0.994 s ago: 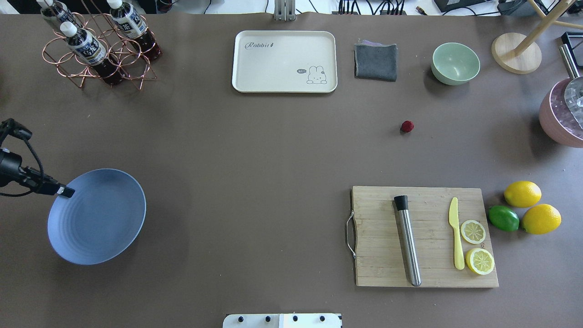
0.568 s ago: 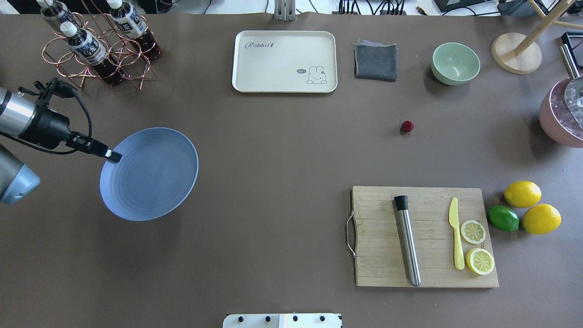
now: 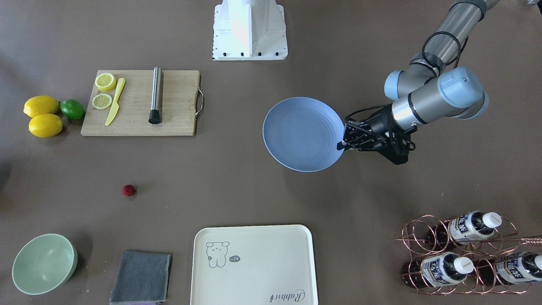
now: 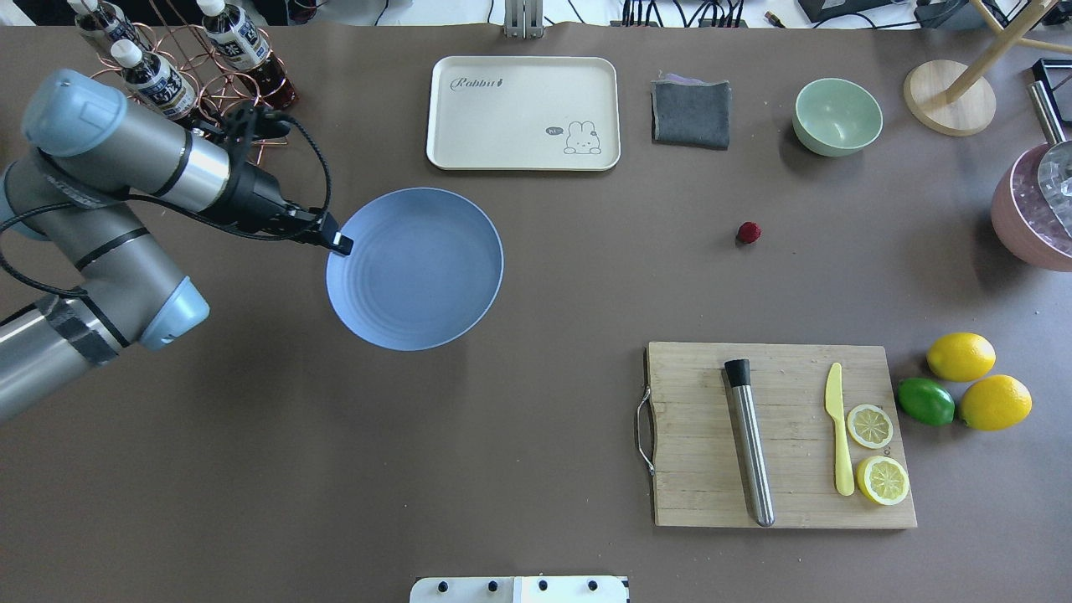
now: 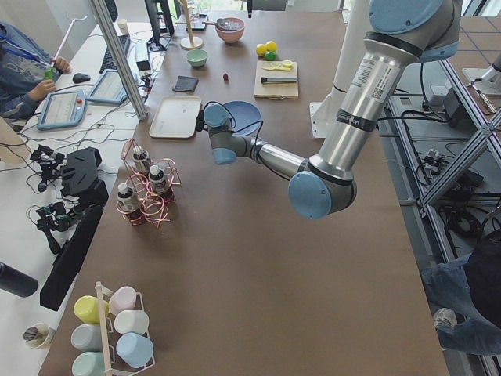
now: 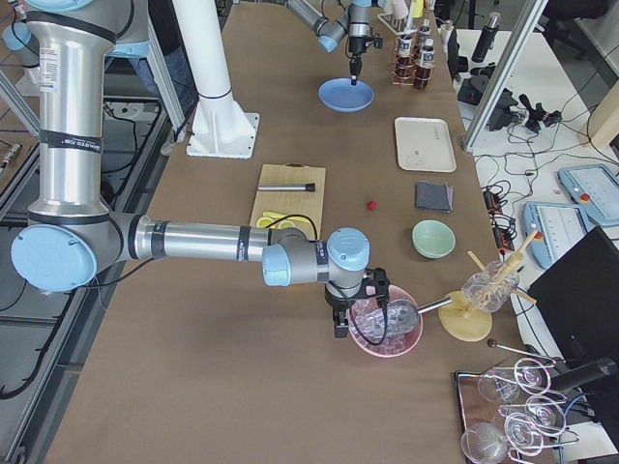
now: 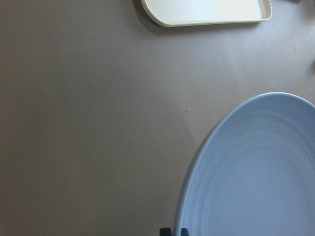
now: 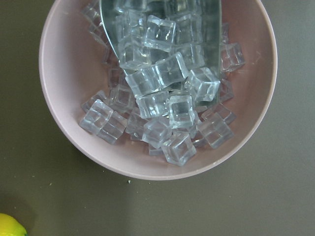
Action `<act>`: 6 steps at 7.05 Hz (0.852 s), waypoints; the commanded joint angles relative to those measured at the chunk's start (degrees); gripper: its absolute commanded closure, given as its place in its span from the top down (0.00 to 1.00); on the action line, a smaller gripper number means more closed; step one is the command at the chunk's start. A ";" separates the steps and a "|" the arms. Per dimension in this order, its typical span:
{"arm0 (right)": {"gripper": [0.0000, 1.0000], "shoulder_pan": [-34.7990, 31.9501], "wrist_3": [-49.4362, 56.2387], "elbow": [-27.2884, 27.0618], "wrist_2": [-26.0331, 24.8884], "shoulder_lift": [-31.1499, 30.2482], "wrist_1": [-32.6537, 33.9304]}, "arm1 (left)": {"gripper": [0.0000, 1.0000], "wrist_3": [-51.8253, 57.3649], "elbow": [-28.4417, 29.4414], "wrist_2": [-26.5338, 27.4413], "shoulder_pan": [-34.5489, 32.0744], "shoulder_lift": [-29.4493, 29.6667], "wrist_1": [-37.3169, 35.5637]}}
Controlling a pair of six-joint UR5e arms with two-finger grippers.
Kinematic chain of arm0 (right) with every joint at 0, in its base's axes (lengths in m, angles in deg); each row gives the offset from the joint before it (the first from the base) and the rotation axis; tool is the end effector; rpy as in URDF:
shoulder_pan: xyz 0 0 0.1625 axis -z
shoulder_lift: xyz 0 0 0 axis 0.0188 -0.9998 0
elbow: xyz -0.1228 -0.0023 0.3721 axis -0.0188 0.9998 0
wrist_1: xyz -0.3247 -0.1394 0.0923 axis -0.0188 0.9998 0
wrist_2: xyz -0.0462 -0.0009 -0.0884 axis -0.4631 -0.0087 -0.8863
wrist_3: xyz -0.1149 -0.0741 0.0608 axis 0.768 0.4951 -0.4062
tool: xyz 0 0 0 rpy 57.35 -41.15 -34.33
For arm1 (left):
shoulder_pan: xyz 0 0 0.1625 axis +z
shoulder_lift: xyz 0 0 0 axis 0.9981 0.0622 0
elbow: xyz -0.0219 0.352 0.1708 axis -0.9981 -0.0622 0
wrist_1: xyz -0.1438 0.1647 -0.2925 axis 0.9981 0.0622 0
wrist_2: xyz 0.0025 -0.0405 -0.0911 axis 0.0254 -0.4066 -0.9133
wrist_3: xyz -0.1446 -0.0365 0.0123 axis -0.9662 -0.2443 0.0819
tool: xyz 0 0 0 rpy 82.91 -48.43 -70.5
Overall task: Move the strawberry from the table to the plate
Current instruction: 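Push the light blue plate with the left gripper toward the table center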
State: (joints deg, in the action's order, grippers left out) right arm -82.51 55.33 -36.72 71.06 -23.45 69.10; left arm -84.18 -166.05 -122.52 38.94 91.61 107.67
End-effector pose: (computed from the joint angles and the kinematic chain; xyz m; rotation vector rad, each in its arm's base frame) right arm -0.0141 -0.4171 0.6659 0.0366 -0.7453 -0.0687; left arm 0.4090 -0.4893 0.3435 0.2262 1.3228 0.2330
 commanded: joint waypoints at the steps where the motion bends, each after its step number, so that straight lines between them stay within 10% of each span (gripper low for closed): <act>1: 1.00 0.00 0.00 -0.02 0.12 0.00 0.00 | 0.00 0.17 0.45 8.06 3.97 5.32 -7.96; 6: 1.00 0.00 0.00 -0.02 0.29 0.09 0.00 | 0.00 0.34 6.69 16.61 8.46 10.25 -8.68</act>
State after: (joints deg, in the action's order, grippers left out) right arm -82.51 55.33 -36.74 71.28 -23.43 69.10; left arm -83.87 -160.43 -107.35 46.32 100.99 98.99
